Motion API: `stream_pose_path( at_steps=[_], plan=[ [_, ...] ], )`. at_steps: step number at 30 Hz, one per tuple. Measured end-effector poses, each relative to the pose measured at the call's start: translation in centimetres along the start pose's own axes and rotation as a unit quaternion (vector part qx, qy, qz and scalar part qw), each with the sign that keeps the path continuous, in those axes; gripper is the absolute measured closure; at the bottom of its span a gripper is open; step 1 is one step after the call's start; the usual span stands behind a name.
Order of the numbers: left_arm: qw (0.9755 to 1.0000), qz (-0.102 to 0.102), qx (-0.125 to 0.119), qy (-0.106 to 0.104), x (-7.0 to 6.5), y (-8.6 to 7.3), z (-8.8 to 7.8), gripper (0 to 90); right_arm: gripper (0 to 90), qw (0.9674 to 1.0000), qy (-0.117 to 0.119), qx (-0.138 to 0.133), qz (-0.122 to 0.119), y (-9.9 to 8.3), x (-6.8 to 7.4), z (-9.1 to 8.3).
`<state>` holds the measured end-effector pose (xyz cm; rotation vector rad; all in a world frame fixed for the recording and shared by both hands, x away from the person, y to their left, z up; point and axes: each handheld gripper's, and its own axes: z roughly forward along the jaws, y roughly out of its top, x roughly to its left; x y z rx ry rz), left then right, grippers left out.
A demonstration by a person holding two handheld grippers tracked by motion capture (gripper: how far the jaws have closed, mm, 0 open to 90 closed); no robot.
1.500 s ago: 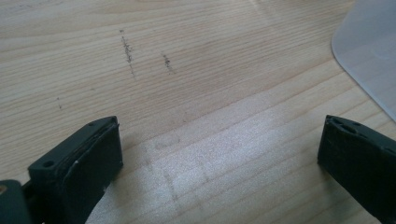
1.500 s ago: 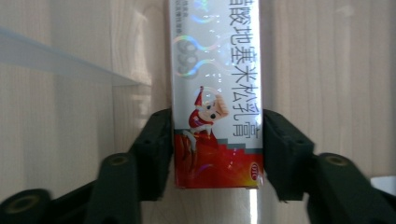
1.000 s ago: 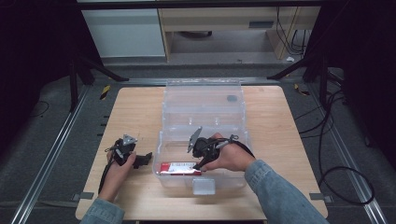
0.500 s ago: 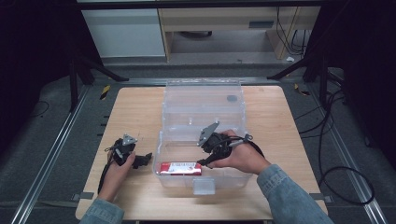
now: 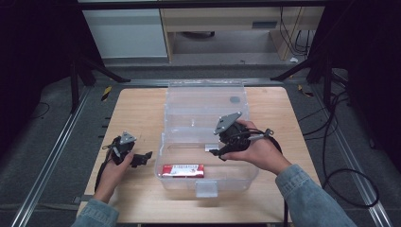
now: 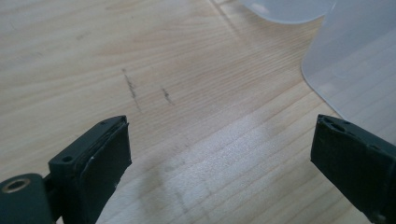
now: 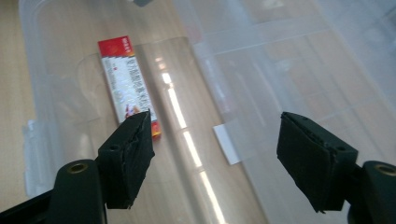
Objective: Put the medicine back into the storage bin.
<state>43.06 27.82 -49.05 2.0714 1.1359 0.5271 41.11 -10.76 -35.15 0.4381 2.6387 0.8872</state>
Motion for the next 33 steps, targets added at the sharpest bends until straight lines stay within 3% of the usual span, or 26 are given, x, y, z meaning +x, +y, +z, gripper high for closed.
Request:
stream_pose_path(
  at_steps=[4, 10, 16, 21, 24, 30, 33],
  plan=[
    [0.9998, 0.02, 0.0, 0.004, 0.1, 0.7, -1.8, 4.4, 28.9, 0.9997, -0.017, -0.011, 0.011, 0.2, -1.1, -1.0],
    [0.9987, 0.048, -0.008, -0.011, -0.9, 1.7, -4.0, 3.6, 30.9, 0.9986, -0.043, -0.021, 0.024, 1.1, -2.5, -2.2],
    [0.9976, 0.067, -0.013, -0.013, -2.1, 3.0, -5.9, 5.0, 33.1, 0.9978, -0.059, -0.005, 0.029, 1.3, -4.4, -2.5],
    [0.9963, 0.079, -0.028, -0.018, -3.1, 3.9, -7.4, 5.2, 34.9, 0.9967, -0.07, -0.008, 0.041, 1.4, -5.9, -2.7],
    [0.9941, 0.096, -0.042, -0.026, -4.2, 4.8, -8.9, 5.4, 34.9, 0.9957, -0.082, 0.016, 0.039, 1.5, -6.7, -2.6],
    [0.9895, 0.129, -0.054, -0.037, -6.3, 5.7, -10.5, 6.7, 29.4, 0.995, -0.085, 0.017, 0.049, 1.8, -7.6, -3.4],
    [0.9867, 0.135, -0.081, -0.04, -7.0, 6.2, -11.0, 6.7, 28.8, 0.9949, -0.086, 0.021, 0.048, 1.8, -8.1, -3.5]
  ],
)
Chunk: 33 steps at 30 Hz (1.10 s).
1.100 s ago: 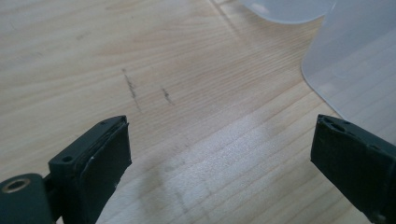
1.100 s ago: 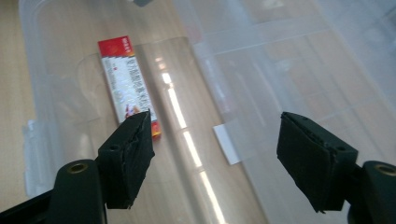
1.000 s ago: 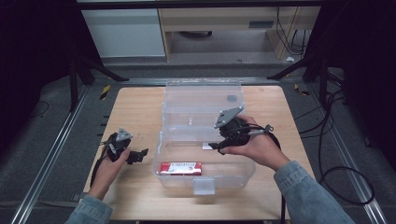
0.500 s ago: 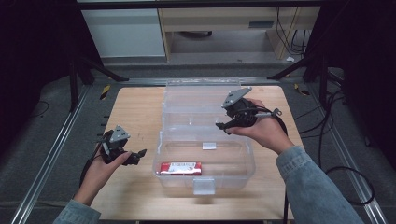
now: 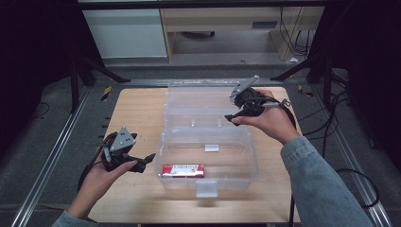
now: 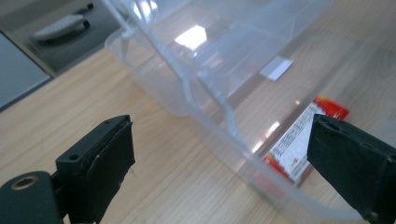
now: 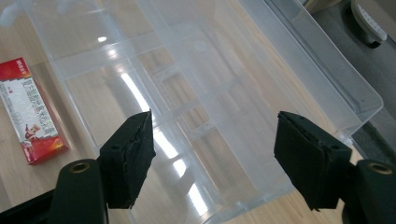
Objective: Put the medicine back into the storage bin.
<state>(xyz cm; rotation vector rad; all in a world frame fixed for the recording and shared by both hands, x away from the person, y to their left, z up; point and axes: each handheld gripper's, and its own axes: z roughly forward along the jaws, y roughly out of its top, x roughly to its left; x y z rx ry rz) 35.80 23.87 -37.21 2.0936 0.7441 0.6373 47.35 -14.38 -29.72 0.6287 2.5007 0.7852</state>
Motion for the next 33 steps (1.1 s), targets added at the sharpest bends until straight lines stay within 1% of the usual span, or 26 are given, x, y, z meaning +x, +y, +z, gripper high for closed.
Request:
stream_pose_path(
  at_steps=[2, 4, 6, 7, 9, 10, 11, 12, 13, 17, 18, 19, 20, 21, 23, 24, 25, 29, 30, 31, 33],
  plan=[
    [1.0, 0.003, -0.004, -0.005, -0.4, 0.3, 0.0, 6.7, 29.1, 1.0, 0.003, 0.004, 0.0, 0.0, -0.4, 0.0],
    [0.9999, 0.014, 0.001, -0.01, -0.8, 0.6, 0.3, 6.7, 30.9, 1.0, 0.004, 0.005, -0.005, 0.0, -0.7, 0.1],
    [0.9997, 0.014, 0.002, -0.018, -1.1, 0.7, 0.7, 6.8, 34.1, 0.9999, 0.004, 0.009, -0.009, 0.0, -1.1, 0.2],
    [0.9996, 0.009, 0.006, -0.026, -1.4, 0.8, 0.9, 6.9, 36.2, 0.9999, 0.004, 0.012, -0.01, 0.0, -1.2, 0.3],
    [0.9992, 0.014, 0.01, -0.035, -1.8, 1.2, 1.2, 7.2, 44.6, 0.9997, 0.005, 0.02, -0.015, -0.1, -1.5, 0.6],
    [0.9991, 0.016, 0.012, -0.038, -1.9, 1.3, 1.3, 7.7, 46.4, 0.9995, 0.005, 0.025, -0.021, -0.1, -1.5, 0.8],
    [0.9988, 0.017, 0.017, -0.042, -2.1, 1.5, 1.5, 7.8, 48.9, 0.9994, 0.004, 0.028, -0.022, -0.1, -1.6, 0.9],
    [0.9988, 0.017, 0.017, -0.042, -2.1, 1.5, 1.5, 8.4, 51.5, 0.9992, 0.011, 0.031, -0.022, 0.0, -1.6, 1.1],
    [0.998, 0.014, 0.027, -0.056, -2.5, 1.9, 1.8, 8.6, 52.7, 0.9989, 0.015, 0.036, -0.027, 0.1, -1.7, 1.4],
    [0.9965, 0.029, 0.029, -0.073, -3.5, 2.5, 2.2, 8.2, 52.6, 0.9977, 0.017, 0.052, -0.039, 0.5, -1.9, 2.5],
    [0.9965, 0.029, 0.029, -0.073, -3.5, 2.5, 2.2, 8.0, 52.6, 0.9977, 0.017, 0.052, -0.039, 0.5, -1.9, 2.5],
    [0.9953, 0.032, 0.034, -0.085, -3.9, 2.5, 2.3, 7.8, 52.2, 0.9967, 0.02, 0.066, -0.044, 0.6, -1.9, 3.1],
    [0.9947, 0.034, 0.036, -0.09, -4.1, 2.5, 2.4, 7.8, 52.2, 0.9963, 0.022, 0.068, -0.047, 0.6, -2.0, 3.4],
    [0.9943, 0.04, 0.039, -0.091, -4.2, 2.5, 2.5, 7.5, 52.4, 0.9959, 0.023, 0.074, -0.047, 0.6, -2.0, 3.6],
    [0.9942, 0.041, 0.041, -0.091, -4.5, 2.5, 2.6, 6.3, 53.4, 0.9949, 0.026, 0.085, -0.049, 0.5, -2.0, 4.1],
    [0.9929, 0.052, 0.051, -0.094, -5.0, 2.5, 2.9, 4.8, 53.8, 0.9943, 0.028, 0.091, -0.047, 0.4, -2.0, 4.4],
    [0.9923, 0.057, 0.055, -0.095, -5.1, 2.5, 3.0, 4.3, 54.7, 0.994, 0.028, 0.094, -0.048, 0.4, -2.1, 4.5],
    [0.9896, 0.062, 0.053, -0.118, -5.9, 2.3, 3.2, 4.2, 61.7, 0.9936, 0.032, 0.097, -0.048, 0.2, -2.4, 5.0],
    [0.9888, 0.063, 0.058, -0.122, -6.0, 2.2, 3.3, 4.2, 63.7, 0.9935, 0.03, 0.099, -0.048, 0.2, -2.5, 5.1],
    [0.9888, 0.063, 0.058, -0.122, -6.0, 2.2, 3.3, 4.2, 64.1, 0.9933, 0.033, 0.101, -0.044, 0.1, -2.6, 5.2],
    [0.9875, 0.066, 0.066, -0.127, -6.3, 1.9, 3.6, 4.3, 64.3, 0.993, 0.035, 0.103, -0.046, 0.1, -2.8, 5.2]
  ],
)
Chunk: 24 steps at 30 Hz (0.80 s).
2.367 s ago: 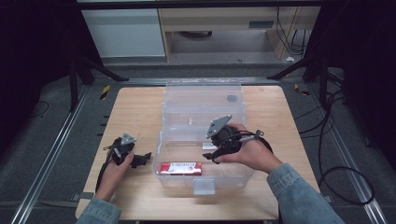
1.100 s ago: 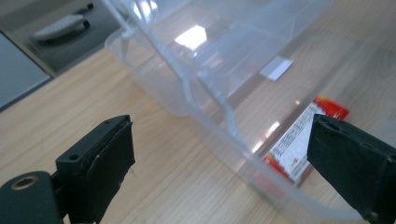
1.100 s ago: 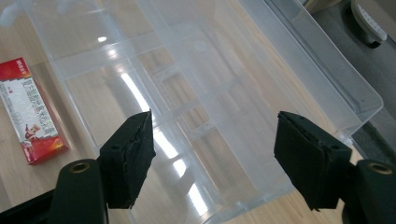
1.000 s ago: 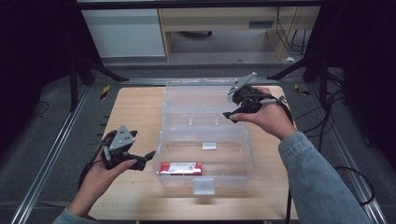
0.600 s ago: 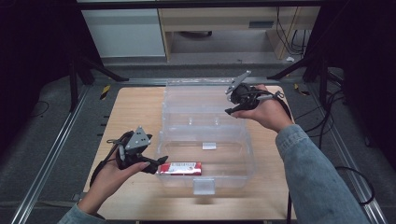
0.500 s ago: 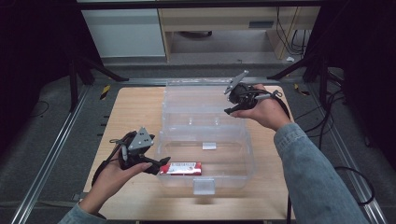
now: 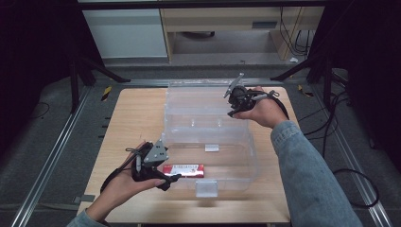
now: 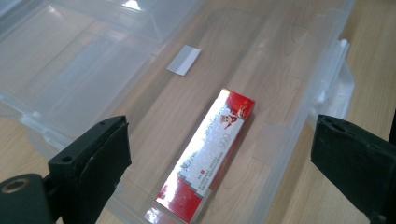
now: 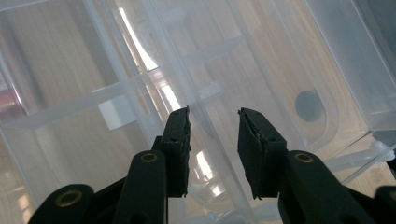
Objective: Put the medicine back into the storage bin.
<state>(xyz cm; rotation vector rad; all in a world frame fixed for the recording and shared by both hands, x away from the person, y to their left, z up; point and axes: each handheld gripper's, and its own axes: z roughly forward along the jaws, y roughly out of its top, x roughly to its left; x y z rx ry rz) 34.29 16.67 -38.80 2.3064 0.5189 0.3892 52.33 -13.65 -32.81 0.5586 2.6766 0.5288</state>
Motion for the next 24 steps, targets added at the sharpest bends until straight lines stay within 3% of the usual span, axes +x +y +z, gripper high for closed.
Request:
stream_pose_path(
  at_steps=[3, 5, 10, 15, 20, 24],
  plan=[
    [1.0, 0.003, 0.003, -0.005, -0.2, -0.2, 0.2, 7.6, 66.7, 1.0, 0.0, 0.001, -0.003, 0.0, 0.0, -0.1],
    [0.9995, 0.022, 0.018, -0.014, -0.8, -0.5, 0.6, 13.0, 68.7, 1.0, -0.001, 0.002, -0.005, 0.1, 0.1, -0.1],
    [0.9992, 0.024, 0.023, -0.023, -1.1, -1.0, 1.2, 26.5, 71.3, 0.9999, 0.003, 0.008, -0.009, 0.3, 0.2, 0.0],
    [0.9974, 0.026, 0.044, -0.049, -1.3, -1.9, 2.4, 39.6, 72.6, 0.9997, -0.002, 0.009, -0.023, 0.3, 0.3, 0.0],
    [0.9965, 0.037, 0.06, -0.045, -1.5, -2.1, 3.2, 55.4, 73.1, 0.9997, 0.001, 0.009, -0.022, 0.3, 0.2, 0.0],
    [0.9969, 0.028, 0.055, -0.049, -1.5, -2.4, 3.3, 61.2, 73.1, 0.9997, 0.0, 0.008, -0.023, 0.3, 0.1, 0.0]
  ],
)
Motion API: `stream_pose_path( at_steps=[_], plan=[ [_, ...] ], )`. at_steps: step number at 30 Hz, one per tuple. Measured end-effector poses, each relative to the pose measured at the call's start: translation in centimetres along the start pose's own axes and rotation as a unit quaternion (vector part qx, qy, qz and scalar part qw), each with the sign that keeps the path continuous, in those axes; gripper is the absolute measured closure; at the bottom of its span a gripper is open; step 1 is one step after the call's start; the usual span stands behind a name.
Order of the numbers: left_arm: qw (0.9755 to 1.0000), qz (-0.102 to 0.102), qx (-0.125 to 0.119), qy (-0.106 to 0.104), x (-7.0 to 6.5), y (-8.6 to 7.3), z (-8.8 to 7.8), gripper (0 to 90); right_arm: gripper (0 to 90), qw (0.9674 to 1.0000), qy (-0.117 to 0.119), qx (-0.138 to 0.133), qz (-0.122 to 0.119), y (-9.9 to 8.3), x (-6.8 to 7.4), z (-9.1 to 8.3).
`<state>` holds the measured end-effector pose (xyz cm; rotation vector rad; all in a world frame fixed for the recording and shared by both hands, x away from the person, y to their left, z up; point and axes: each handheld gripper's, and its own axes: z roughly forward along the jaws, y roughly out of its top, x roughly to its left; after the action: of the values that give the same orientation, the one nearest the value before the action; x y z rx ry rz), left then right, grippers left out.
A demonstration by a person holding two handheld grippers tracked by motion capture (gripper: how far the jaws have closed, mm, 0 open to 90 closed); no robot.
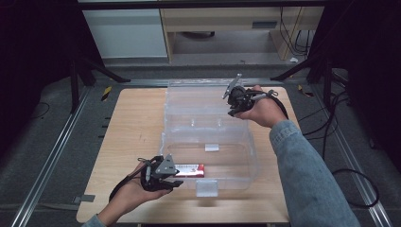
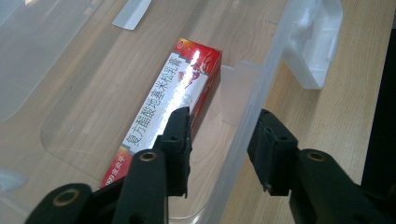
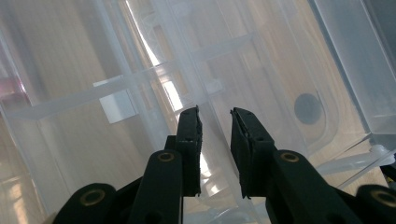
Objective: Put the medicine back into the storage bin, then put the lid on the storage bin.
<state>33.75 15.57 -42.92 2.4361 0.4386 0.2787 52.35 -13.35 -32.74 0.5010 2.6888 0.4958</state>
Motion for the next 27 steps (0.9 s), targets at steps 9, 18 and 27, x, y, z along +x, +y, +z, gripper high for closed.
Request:
stream_pose_path(
  at_steps=[9, 18, 27],
  plan=[
    [0.9997, 0.0, -0.006, -0.024, 1.1, 0.2, 0.8, 72.7, 73.2, 1.0, -0.004, 0.001, -0.002, 0.2, -0.8, 0.3],
    [0.9987, 0.002, -0.008, -0.05, 2.7, 0.7, 1.4, 74.8, 72.5, 0.9999, -0.01, 0.012, -0.002, 0.6, -1.7, 0.7],
    [0.9986, 0.004, -0.013, -0.051, 2.9, 0.8, 1.5, 76.1, 75.6, 0.9995, -0.007, 0.016, -0.024, 0.9, -2.1, 0.8]
  ],
)
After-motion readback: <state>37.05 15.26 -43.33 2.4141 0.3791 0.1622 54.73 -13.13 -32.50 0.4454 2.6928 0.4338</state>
